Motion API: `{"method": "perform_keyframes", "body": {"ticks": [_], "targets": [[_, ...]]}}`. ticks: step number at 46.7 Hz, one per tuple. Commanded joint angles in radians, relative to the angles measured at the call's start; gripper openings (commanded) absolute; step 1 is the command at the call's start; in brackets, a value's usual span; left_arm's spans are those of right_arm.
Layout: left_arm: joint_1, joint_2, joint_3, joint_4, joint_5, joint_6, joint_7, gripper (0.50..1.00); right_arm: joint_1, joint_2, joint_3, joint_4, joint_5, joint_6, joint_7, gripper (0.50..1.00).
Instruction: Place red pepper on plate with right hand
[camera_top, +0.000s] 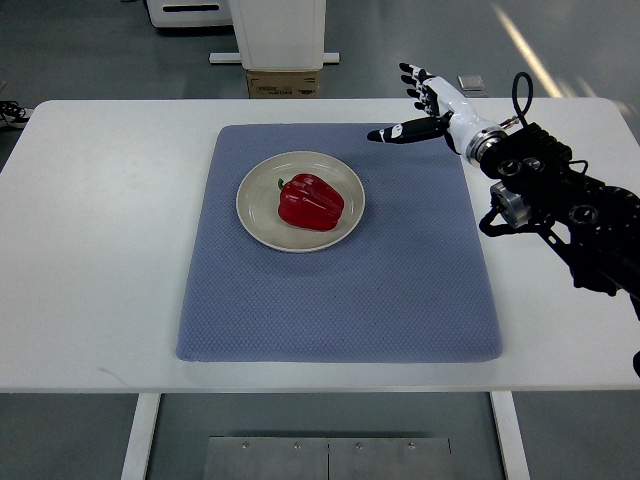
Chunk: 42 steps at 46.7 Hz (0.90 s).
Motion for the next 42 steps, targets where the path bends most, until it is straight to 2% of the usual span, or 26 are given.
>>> {"method": "perform_keyframes", "body": {"ticks": [1, 13, 23, 35, 42], "targets": [[0.0, 0.0, 0.0, 0.0, -0.001, 0.0, 0.0, 1.0, -0.022, -0.012, 0.052, -0.001, -0.002, 0.003, -0.001, 0.998], [0.0, 0.0, 0.0, 0.0, 0.001, 0.0, 0.0, 1.0, -0.136, -0.011, 0.262, 0.003, -0.006, 0.02, -0.036, 0.998], [0.0, 0.0, 0.0, 0.0, 0.001, 0.0, 0.0, 1.0, -0.208, -0.003, 0.402, 0.008, -0.01, 0.078, -0.037, 0.998], [0.0, 0.0, 0.0, 0.0, 0.001, 0.0, 0.0, 1.0, -0.303, 0.017, 0.554, 0.018, -0.01, 0.186, -0.025, 1.0], [0.0, 0.0, 0.0, 0.0, -0.001, 0.0, 0.0, 1.0, -0.334, 0.043, 0.612, 0.02, -0.008, 0.186, 0.002, 1.0]]}}
